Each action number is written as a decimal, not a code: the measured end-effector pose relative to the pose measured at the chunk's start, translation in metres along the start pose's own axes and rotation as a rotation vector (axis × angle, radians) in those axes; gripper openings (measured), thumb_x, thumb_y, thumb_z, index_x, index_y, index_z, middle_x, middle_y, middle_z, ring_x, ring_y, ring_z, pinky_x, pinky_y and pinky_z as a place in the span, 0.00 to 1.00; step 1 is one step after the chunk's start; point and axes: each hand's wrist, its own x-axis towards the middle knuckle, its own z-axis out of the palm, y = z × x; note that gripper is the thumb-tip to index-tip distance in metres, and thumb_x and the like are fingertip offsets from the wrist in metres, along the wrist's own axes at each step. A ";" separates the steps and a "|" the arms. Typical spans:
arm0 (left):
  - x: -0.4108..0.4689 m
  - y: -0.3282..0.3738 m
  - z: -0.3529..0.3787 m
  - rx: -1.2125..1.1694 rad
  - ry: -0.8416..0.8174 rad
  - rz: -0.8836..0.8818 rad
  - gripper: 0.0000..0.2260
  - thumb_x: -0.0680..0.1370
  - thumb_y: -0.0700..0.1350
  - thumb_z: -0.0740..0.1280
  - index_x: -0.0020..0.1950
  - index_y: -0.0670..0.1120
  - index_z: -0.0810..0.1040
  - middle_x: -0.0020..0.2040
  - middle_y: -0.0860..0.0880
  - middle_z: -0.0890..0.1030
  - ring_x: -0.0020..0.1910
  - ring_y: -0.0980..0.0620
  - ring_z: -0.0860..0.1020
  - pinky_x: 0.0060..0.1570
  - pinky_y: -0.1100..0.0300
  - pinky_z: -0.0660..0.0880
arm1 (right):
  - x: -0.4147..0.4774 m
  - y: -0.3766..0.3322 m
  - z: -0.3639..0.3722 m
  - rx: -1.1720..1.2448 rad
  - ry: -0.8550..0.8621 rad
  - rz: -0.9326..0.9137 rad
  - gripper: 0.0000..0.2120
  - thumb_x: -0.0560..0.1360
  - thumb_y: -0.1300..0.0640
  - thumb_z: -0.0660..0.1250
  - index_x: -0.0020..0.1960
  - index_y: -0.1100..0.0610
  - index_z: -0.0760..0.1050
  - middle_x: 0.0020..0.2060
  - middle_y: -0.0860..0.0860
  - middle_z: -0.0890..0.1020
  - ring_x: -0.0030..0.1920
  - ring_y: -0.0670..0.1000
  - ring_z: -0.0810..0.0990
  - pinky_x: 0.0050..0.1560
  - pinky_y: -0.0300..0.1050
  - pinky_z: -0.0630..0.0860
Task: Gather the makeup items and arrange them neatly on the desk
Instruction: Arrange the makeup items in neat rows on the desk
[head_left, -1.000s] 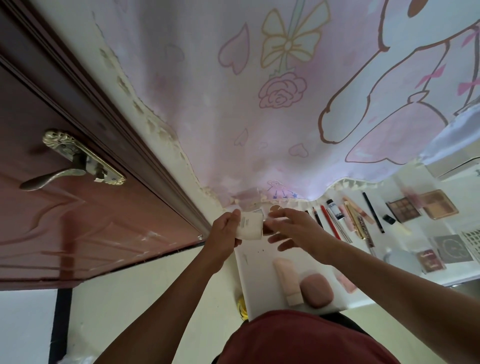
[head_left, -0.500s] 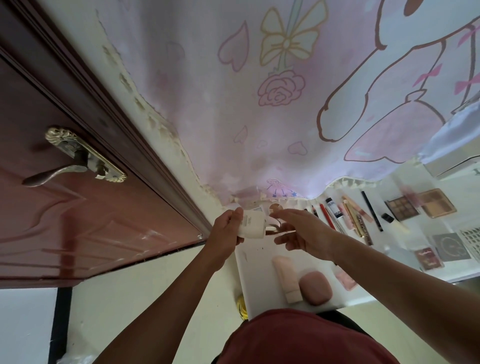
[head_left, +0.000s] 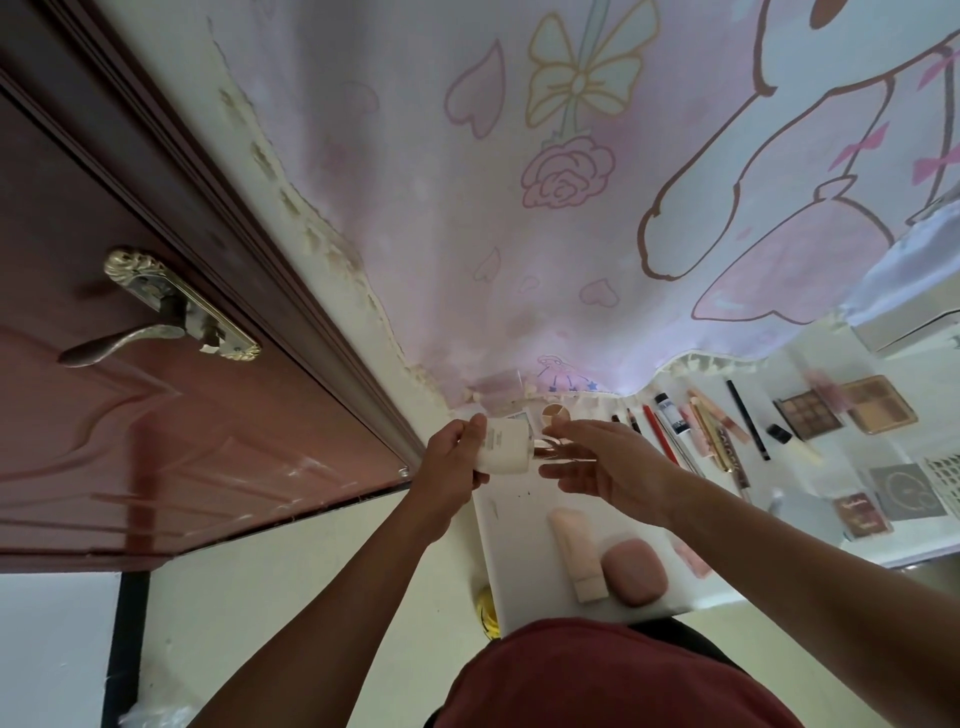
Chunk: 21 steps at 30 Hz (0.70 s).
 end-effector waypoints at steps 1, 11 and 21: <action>-0.001 0.000 0.001 0.003 -0.004 0.003 0.13 0.83 0.50 0.58 0.49 0.42 0.74 0.36 0.49 0.71 0.32 0.54 0.67 0.22 0.71 0.64 | 0.001 0.001 0.000 -0.015 0.020 0.030 0.16 0.77 0.54 0.69 0.58 0.65 0.78 0.47 0.60 0.83 0.42 0.55 0.83 0.37 0.42 0.80; -0.004 0.000 0.001 0.012 -0.013 0.006 0.13 0.83 0.50 0.58 0.47 0.42 0.74 0.34 0.50 0.70 0.30 0.55 0.67 0.21 0.71 0.63 | -0.004 0.010 -0.001 -0.151 0.008 -0.117 0.14 0.75 0.67 0.69 0.60 0.64 0.76 0.48 0.62 0.83 0.44 0.56 0.84 0.41 0.43 0.80; -0.005 -0.006 0.002 0.028 -0.033 -0.016 0.13 0.83 0.51 0.59 0.43 0.45 0.73 0.32 0.49 0.71 0.22 0.59 0.67 0.21 0.70 0.62 | -0.003 0.012 -0.004 -0.093 0.061 -0.124 0.16 0.71 0.72 0.71 0.58 0.63 0.77 0.48 0.60 0.82 0.43 0.55 0.84 0.43 0.44 0.80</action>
